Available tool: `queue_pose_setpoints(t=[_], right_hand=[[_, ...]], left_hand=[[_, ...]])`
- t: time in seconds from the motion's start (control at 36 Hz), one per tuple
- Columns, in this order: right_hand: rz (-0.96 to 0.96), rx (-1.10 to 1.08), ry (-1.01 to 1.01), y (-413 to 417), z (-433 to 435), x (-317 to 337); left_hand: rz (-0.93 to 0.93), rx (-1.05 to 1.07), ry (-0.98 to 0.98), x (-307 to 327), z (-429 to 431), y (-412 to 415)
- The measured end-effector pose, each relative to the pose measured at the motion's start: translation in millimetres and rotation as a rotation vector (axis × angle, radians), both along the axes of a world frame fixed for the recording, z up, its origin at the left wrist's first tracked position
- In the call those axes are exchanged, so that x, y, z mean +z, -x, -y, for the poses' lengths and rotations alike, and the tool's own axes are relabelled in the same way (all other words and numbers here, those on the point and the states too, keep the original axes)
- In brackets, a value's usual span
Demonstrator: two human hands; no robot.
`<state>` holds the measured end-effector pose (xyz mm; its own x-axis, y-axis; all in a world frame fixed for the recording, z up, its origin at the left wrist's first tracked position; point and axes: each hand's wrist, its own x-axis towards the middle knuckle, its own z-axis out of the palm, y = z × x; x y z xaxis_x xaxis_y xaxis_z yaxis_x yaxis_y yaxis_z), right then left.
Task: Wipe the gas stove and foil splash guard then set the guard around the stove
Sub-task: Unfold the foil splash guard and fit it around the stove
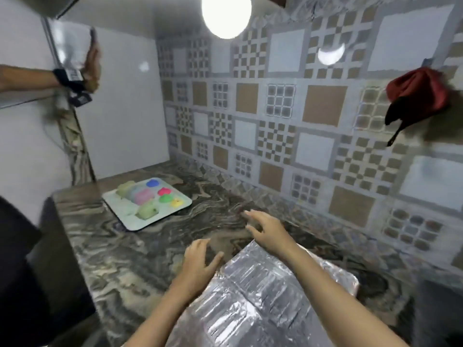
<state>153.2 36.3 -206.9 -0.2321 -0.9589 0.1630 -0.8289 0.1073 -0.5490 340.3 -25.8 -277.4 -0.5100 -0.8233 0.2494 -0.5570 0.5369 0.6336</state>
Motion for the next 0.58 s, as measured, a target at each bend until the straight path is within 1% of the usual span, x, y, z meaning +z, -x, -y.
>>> queue_pose_setpoints(t=[0.06,0.14,0.31,0.39,0.44,0.53,0.58], right_hand=[[0.026,0.046,-0.048,-27,6,-32],[0.035,0.119,-0.106,-64,10,-76],[0.026,0.259,-0.236,-111,16,-137],[-0.009,0.363,-0.296,-127,18,-156],[-0.040,0.435,-0.325,-135,20,-167],[-0.122,0.529,-0.322,-144,25,-180],[-0.186,0.571,-0.299,-149,28,-184]], left_hand=[[0.012,0.095,-0.033,-28,-9,-39],[-0.013,0.239,-0.030,-64,-29,-93],[0.022,0.455,-0.101,-115,-63,-155],[0.006,0.503,-0.179,-138,-77,-170],[-0.055,0.509,-0.265,-150,-85,-174],[-0.156,0.507,-0.348,-161,-88,-178],[-0.196,0.487,-0.349,-166,-85,-180]])
